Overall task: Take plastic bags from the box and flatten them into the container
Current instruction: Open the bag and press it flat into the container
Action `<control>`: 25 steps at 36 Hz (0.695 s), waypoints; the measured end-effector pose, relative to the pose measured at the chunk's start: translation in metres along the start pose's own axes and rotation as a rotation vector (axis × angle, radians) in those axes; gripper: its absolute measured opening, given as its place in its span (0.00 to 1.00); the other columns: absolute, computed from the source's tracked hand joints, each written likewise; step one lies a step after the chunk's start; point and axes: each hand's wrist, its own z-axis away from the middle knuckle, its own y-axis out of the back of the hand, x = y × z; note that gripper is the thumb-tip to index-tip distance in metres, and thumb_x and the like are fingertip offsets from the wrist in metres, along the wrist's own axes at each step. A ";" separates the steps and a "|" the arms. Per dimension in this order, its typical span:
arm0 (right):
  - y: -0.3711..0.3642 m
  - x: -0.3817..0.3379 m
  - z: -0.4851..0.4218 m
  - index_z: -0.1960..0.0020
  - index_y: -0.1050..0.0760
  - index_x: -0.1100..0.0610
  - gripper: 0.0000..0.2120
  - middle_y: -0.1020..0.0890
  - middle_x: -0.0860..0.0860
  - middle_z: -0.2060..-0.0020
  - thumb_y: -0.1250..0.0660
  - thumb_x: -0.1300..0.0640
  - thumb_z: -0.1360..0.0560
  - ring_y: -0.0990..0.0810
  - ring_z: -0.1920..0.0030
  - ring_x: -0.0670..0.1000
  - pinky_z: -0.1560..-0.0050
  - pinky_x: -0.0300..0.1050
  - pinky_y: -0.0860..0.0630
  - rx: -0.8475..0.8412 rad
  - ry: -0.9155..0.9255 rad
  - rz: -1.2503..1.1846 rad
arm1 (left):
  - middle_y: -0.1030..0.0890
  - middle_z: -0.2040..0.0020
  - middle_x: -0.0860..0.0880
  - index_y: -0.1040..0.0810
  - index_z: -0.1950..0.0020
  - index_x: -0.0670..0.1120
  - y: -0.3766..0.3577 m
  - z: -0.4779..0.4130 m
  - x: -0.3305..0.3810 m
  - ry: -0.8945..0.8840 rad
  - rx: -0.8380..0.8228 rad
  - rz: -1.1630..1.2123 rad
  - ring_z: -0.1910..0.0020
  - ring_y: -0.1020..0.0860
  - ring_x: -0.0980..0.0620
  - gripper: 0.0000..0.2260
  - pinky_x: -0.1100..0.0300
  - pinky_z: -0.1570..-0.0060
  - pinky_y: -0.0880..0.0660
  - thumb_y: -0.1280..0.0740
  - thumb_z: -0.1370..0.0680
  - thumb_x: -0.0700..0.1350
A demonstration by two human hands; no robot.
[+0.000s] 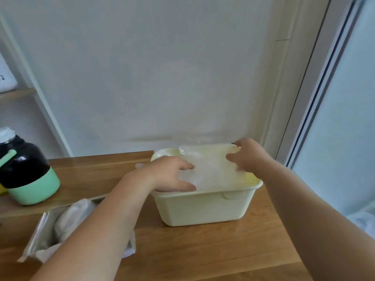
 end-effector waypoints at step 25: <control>-0.020 -0.006 0.003 0.24 0.42 0.55 0.31 0.34 0.51 0.28 0.35 0.51 0.23 0.34 0.30 0.54 0.36 0.44 0.37 -0.570 0.147 0.462 | 0.33 0.27 0.57 0.38 0.24 0.57 -0.018 -0.036 0.007 0.071 -0.227 -0.053 0.32 0.30 0.50 0.28 0.55 0.33 0.32 0.34 0.23 0.54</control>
